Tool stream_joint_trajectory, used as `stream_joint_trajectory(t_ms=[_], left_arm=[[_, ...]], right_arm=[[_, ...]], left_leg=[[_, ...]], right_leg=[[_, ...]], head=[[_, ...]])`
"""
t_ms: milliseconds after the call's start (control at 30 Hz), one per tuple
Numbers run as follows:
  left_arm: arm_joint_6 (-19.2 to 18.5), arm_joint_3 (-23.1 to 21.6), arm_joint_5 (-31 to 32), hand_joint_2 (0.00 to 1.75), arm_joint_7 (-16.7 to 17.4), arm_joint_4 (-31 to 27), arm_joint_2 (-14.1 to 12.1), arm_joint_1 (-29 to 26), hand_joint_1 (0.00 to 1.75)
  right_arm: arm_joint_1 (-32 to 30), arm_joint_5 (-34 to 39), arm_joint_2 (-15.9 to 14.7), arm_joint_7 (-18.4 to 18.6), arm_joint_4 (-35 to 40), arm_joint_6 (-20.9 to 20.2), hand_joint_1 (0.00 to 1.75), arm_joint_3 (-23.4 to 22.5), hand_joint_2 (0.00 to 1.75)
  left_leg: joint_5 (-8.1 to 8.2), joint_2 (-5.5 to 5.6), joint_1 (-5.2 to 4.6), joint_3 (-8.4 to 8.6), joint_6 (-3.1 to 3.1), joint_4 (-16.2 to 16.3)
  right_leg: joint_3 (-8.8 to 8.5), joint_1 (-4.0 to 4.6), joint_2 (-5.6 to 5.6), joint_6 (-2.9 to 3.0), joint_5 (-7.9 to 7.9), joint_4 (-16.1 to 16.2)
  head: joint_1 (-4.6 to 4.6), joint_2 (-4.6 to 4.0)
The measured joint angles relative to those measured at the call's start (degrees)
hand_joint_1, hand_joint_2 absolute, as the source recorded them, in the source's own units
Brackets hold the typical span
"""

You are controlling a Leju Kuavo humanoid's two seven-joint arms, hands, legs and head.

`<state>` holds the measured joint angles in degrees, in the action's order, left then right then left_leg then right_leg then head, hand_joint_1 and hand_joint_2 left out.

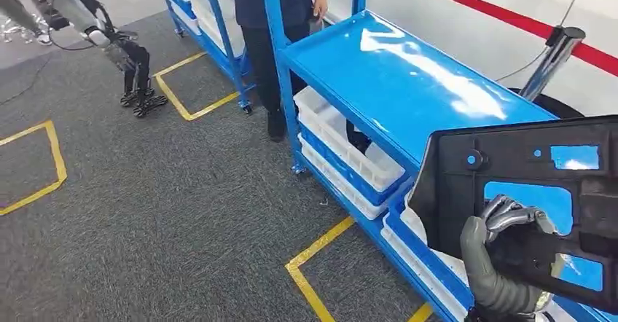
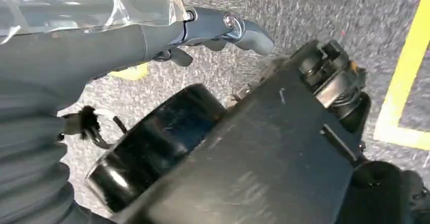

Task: Take the parts from the cabinet and place them on the table.

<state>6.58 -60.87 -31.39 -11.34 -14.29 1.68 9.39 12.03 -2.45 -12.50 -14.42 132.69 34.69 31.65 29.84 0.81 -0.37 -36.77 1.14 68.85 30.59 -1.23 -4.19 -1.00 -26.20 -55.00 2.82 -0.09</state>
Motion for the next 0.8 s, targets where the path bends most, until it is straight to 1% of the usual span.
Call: stream_joint_trajectory(t_ms=[33, 67, 100, 133, 167, 200, 233, 267, 300, 333, 367, 400, 433, 467, 500, 533, 567, 600, 633, 667, 700, 733, 767, 800], left_arm=[[0.50, -0.02, 0.15, 1.75, 0.15, 0.00, 0.00, -0.20, 0.00], [0.78, -0.02, 0.22, 1.75, 0.54, 0.00, -0.09, -0.43, 0.00], [0.81, -0.02, 0.26, 1.75, 1.07, 0.00, -0.22, -0.59, 0.00], [0.79, -0.02, 0.31, 1.75, 1.53, 0.00, -0.39, -0.58, 0.00], [0.78, -0.02, 0.28, 1.75, 1.66, 0.00, -0.42, -0.59, 0.00], [0.76, 0.00, 0.26, 1.75, 1.88, 0.00, -0.72, -0.57, 0.00], [0.74, 0.00, 0.24, 1.75, 2.23, 0.00, -0.83, -0.55, 0.00], [0.74, 0.00, 0.22, 1.75, 2.47, 0.00, -0.87, -0.50, 0.00], [0.74, 0.00, 0.15, 1.75, 2.89, -0.02, -0.85, -0.42, 0.00], [0.76, 0.00, 0.09, 1.75, 3.70, 0.00, -0.90, -0.11, 0.00], [0.87, -0.02, -0.09, 1.75, 4.33, 0.00, -0.92, -0.08, 0.00], [1.18, 0.00, -0.41, 1.75, 4.46, -0.02, -0.92, -0.09, 0.00], [1.40, 0.02, -0.55, 1.75, 4.44, 0.00, -0.94, -0.12, 0.00], [1.74, 0.07, -0.63, 1.75, 4.22, 0.00, -0.94, -0.14, 0.00], [2.07, 0.07, -0.68, 1.75, 3.82, 0.00, -0.98, -0.18, 0.00], [2.47, 0.05, -0.59, 1.75, 3.63, 0.00, -1.01, -0.28, 0.00], [2.84, 0.02, -0.48, 1.75, 3.37, 0.00, -1.01, -0.56, 0.00], [3.34, 0.06, -0.63, 1.75, 2.69, 0.00, -1.05, -0.92, 0.00], [3.73, 0.09, -0.72, 1.75, 2.05, 0.00, -1.29, -0.84, 0.00], [4.17, 0.11, -0.92, 1.75, 1.43, 0.00, -1.36, -0.85, 0.00], [4.52, 0.11, -1.09, 1.75, 0.67, 0.00, -1.38, -1.04, 0.00], [5.00, 0.11, -1.22, 1.75, -0.21, 0.00, -1.38, -1.37, 0.00], [5.33, 0.11, -1.25, 1.75, -0.77, 0.00, -1.49, -1.59, 0.00], [5.53, 0.11, -1.29, 1.75, -1.12, 0.00, -1.35, -1.82, 0.00]], right_arm=[[0.00, -0.26, 0.20, 0.22, -0.11, 0.17, 1.75, 0.02, 1.75], [0.00, -0.59, 0.30, 0.39, -0.17, 0.35, 1.75, 0.02, 1.75], [-0.04, -0.76, 0.37, 0.50, -0.22, 0.44, 1.75, 0.02, 1.75], [-0.07, -1.02, 0.41, 0.57, -0.26, 0.59, 1.75, 0.02, 1.75], [-0.15, -1.13, 0.44, 0.63, -0.28, 0.72, 1.75, 0.02, 1.75], [-0.13, -1.16, 0.52, 0.68, -0.50, 0.74, 1.75, 0.07, 1.75], [-0.13, -1.22, 0.63, 0.72, -0.61, 0.76, 1.75, 0.09, 1.75], [-0.19, -1.29, 0.72, 0.72, -0.66, 0.83, 1.75, 0.11, 1.75], [-0.30, -1.33, 0.72, 0.81, -0.74, 0.98, 1.75, 0.13, 1.75], [-0.39, -1.62, 0.72, 0.81, -0.74, 1.33, 1.75, 0.15, 1.75], [-0.78, -1.86, 0.72, 0.85, -0.74, 1.55, 1.75, 0.15, 1.75], [-1.20, -2.09, 0.72, 0.92, -0.74, 1.94, 1.75, 0.15, 1.75], [-1.61, -2.23, 0.72, 1.00, -0.74, 2.01, 1.75, 0.13, 1.75], [-2.03, -2.47, 0.70, 1.18, -0.74, 2.27, 1.75, 0.13, 1.75], [-2.23, -2.55, 0.70, 1.35, -0.74, 2.38, 1.75, 0.13, 1.75], [-2.33, -2.71, 0.68, 1.48, -0.74, 2.40, 1.75, 0.13, 1.75], [-2.34, -2.88, 0.68, 1.64, -0.72, 2.51, 1.75, 0.13, 1.75], [-2.40, -3.06, 0.68, 1.83, -0.70, 2.53, 1.75, 0.13, 1.75], [-2.46, -3.15, 0.66, 1.99, -0.70, 2.56, 1.75, 0.13, 1.75], [-2.57, -3.19, 0.63, 2.23, -0.61, 2.75, 1.75, 0.09, 1.75], [-2.72, -3.19, 0.63, 2.47, -0.63, 2.89, 1.75, 0.09, 1.75], [-2.77, -3.17, 0.63, 2.71, -0.63, 2.97, 1.75, 0.11, 1.75], [-2.89, -3.12, 0.63, 2.80, -0.63, 3.06, 1.75, 0.09, 1.75], [-3.18, -3.10, 0.63, 2.88, -0.63, 3.12, 1.75, 0.09, 1.75]], left_leg=[[-2.56, -0.70, -0.01, 2.61, 0.21, -5.26], [-5.03, -2.15, -0.06, 5.43, 0.52, -10.86], [-4.94, -5.01, -0.55, 6.99, 0.71, -14.21], [-4.83, -4.99, -1.19, 6.91, 1.23, -14.88], [-4.92, -4.41, -1.09, 6.48, 1.51, -14.70], [-4.87, -3.73, -1.25, 6.27, 1.80, -14.71], [-5.03, -3.01, -1.29, 6.20, 2.10, -14.83], [-5.46, -2.31, -1.04, 6.81, 2.61, -15.40], [-5.65, -1.70, -0.80, 6.92, 2.84, -15.53], [-5.70, -1.03, -0.70, 6.95, 3.15, -15.52], [-5.78, -0.37, -0.72, 6.99, 3.29, -15.51], [-5.73, 0.46, -0.79, 6.94, 3.35, -15.47], [-5.73, 1.12, -0.86, 6.97, 3.36, -15.46], [-5.70, 2.07, -0.93, 7.11, 3.40, -15.46], [-5.65, 3.13, -0.97, 7.35, 3.42, -15.44], [-5.54, 4.06, -0.97, 7.65, 3.37, -15.43], [-5.36, 4.78, -0.96, 8.00, 3.30, -15.42], [-5.12, 5.39, -0.79, 8.06, 3.10, -15.42], [-4.93, 5.95, -1.33, 7.77, 2.82, -14.98], [-5.07, 6.75, -0.89, 7.38, 2.58, -15.05], [-5.09, 7.39, -0.69, 7.25, 2.24, -15.21], [-5.18, 8.09, -0.43, 7.10, 1.93, -15.24], [-4.87, 8.59, -0.71, 6.97, 1.59, -14.95], [-4.07, 5.21, -0.87, 6.73, 1.26, -13.68]], right_leg=[[-0.27, 0.00, -0.59, -0.09, -0.14, 0.01], [-0.58, 0.00, -1.16, -0.21, -0.30, 0.03], [-0.76, 0.14, -1.62, -0.42, -0.42, 0.10], [-0.61, 0.46, -2.02, -0.65, -0.54, -0.05], [-0.56, 0.46, -2.50, -0.88, -0.50, 0.01], [-0.73, 0.36, -3.33, -1.10, -0.55, 0.14], [-0.95, 0.44, -3.93, -1.37, -0.51, 0.37], [-0.92, 0.43, -3.92, -1.83, -0.90, 0.31], [-0.84, 0.07, -0.58, -1.98, -1.84, -0.93], [1.05, 0.09, 2.13, -1.85, -4.46, -5.33], [3.43, 0.05, 3.07, -1.84, -6.68, -10.17], [6.11, 0.21, 3.60, -1.85, -8.55, -15.33], [7.82, 0.28, 3.76, -1.82, -9.02, -18.28], [8.67, 0.29, 3.84, -1.74, -8.27, -18.95], [7.86, 0.29, 3.96, -1.52, -5.80, -16.21], [5.91, 0.29, 4.38, -1.27, -2.65, -11.43], [3.77, 0.28, 5.33, -1.05, 0.20, -6.31], [1.88, 0.20, 8.52, -0.82, 1.88, -1.38], [1.15, -0.18, 9.36, -0.80, 1.25, -0.21], [1.32, 0.08, 8.68, -0.78, 1.24, -0.46], [1.32, 0.33, 8.05, -0.55, 1.09, -0.47], [1.26, 0.38, 7.33, -0.24, 1.12, -0.40], [1.00, -0.16, 6.31, 0.02, 1.28, 0.13], [0.70, -0.05, 5.72, 0.22, 1.26, 0.25]], head=[[0.00, 0.00], [0.00, 0.00], [0.00, 0.00], [0.02, 0.00], [-0.02, 0.00], [-0.02, 0.00], [0.02, 0.00], [0.00, 0.00], [-0.07, 0.00], [-0.13, 0.00], [-0.26, 0.00], [-0.28, 0.00], [-0.28, 0.00], [-0.26, 0.00], [-0.28, 0.00], [-0.28, 0.00], [-0.28, 0.00], [-0.29, 0.00], [-0.17, 0.00], [-0.15, 0.00], [-0.13, 0.00], [-0.17, 0.00], [-0.15, 0.00], [-0.13, 0.00]])
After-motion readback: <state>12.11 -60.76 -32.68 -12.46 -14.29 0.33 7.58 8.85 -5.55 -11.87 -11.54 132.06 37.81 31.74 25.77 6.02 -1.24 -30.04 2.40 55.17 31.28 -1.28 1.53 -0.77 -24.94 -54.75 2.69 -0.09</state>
